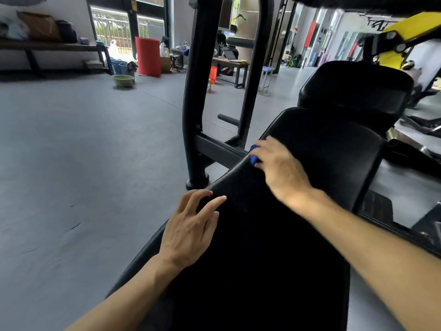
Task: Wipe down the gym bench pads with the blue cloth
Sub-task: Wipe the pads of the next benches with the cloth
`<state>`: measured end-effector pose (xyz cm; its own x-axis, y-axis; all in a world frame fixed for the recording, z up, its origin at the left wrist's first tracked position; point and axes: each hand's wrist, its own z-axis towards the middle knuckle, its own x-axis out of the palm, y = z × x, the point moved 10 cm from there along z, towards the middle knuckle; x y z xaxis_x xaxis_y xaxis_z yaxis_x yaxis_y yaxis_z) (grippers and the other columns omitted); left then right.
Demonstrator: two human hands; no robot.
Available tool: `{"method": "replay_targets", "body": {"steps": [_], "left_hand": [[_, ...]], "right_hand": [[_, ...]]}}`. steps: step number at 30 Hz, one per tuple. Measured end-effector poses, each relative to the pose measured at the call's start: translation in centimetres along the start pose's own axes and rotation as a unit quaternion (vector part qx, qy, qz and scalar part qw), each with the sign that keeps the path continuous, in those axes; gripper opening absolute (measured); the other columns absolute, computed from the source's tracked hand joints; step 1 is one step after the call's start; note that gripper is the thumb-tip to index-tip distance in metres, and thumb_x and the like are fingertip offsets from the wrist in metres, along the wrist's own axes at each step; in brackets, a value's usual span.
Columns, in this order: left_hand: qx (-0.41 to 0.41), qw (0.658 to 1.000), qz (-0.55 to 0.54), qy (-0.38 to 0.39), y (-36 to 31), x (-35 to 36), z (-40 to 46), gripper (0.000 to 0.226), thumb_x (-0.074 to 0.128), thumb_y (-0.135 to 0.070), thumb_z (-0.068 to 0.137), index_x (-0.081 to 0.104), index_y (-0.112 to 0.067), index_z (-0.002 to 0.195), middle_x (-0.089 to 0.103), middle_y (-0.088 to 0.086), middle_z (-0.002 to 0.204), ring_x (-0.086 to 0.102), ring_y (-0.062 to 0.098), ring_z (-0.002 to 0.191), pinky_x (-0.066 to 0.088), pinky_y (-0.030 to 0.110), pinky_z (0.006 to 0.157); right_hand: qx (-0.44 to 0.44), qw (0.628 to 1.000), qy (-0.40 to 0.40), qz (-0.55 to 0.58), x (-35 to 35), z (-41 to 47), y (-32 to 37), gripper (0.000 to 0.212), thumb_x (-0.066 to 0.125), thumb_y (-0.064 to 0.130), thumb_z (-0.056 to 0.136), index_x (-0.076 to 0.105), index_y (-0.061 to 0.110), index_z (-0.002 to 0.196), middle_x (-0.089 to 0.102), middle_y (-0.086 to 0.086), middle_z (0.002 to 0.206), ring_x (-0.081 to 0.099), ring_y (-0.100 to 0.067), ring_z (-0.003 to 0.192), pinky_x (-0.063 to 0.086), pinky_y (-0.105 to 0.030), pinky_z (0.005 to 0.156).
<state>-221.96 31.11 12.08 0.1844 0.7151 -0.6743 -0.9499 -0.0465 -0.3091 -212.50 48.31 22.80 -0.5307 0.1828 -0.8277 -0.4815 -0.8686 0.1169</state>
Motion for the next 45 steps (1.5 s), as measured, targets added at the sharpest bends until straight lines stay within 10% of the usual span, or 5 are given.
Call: {"method": "replay_targets", "body": {"steps": [6, 13, 21, 27, 45], "left_hand": [[0.091, 0.995, 0.004, 0.045, -1.7, 0.9, -0.2, 0.045, 0.044, -0.039, 0.105, 0.052, -0.031, 0.149, 0.048, -0.003, 0.151, 0.033, 0.019, 0.149, 0.038, 0.039, 0.116], [0.077, 0.994, 0.017, 0.07, -1.9, 0.9, 0.0, 0.045, 0.042, -0.042, 0.105, 0.05, -0.033, 0.148, 0.045, -0.007, 0.151, 0.032, 0.017, 0.149, 0.037, 0.042, 0.117], [0.066, 0.995, -0.021, 0.066, -1.5, 1.0, 0.1, 0.035, 0.046, -0.041, 0.102, 0.062, -0.025, 0.128, 0.052, -0.006, 0.145, 0.036, 0.016, 0.147, 0.039, 0.043, 0.114], [0.058, 0.995, -0.027, 0.073, -1.6, 1.1, 0.2, 0.032, 0.047, -0.042, 0.101, 0.059, -0.03, 0.128, 0.049, -0.011, 0.146, 0.031, 0.012, 0.149, 0.036, 0.041, 0.117], [0.109, 0.992, -0.03, 0.055, -9.5, 1.5, 4.5, 0.036, 0.054, -0.039, 0.097, 0.062, -0.03, 0.131, 0.054, -0.01, 0.133, 0.048, 0.017, 0.13, 0.042, 0.036, 0.108]], "right_hand": [[-0.167, 0.984, 0.063, 0.03, 0.9, -8.4, 4.5, 0.032, 0.06, 0.01, 0.094, 0.068, 0.016, 0.124, 0.059, 0.0, 0.14, 0.046, -0.022, 0.139, 0.041, -0.032, 0.113], [0.056, 0.998, -0.027, -0.013, -2.6, -2.0, -4.1, 0.027, 0.075, -0.001, 0.083, 0.074, 0.011, 0.107, 0.064, -0.008, 0.13, 0.044, -0.033, 0.138, 0.03, -0.026, 0.113], [-0.18, 0.983, -0.012, -0.011, -0.3, -10.0, 6.0, 0.029, 0.053, 0.021, 0.088, 0.075, 0.021, 0.108, 0.068, 0.001, 0.127, 0.058, -0.023, 0.127, 0.049, -0.033, 0.102], [0.067, 0.996, -0.041, -0.039, -4.1, -4.0, -4.3, 0.031, 0.078, 0.0, 0.08, 0.073, 0.013, 0.108, 0.066, -0.003, 0.127, 0.052, -0.03, 0.131, 0.051, -0.044, 0.1], [-0.071, 0.997, 0.002, -0.038, -8.2, -14.5, -3.7, 0.047, 0.082, 0.01, 0.079, 0.068, 0.025, 0.121, 0.062, 0.006, 0.133, 0.056, -0.018, 0.127, 0.053, -0.038, 0.098]]}}
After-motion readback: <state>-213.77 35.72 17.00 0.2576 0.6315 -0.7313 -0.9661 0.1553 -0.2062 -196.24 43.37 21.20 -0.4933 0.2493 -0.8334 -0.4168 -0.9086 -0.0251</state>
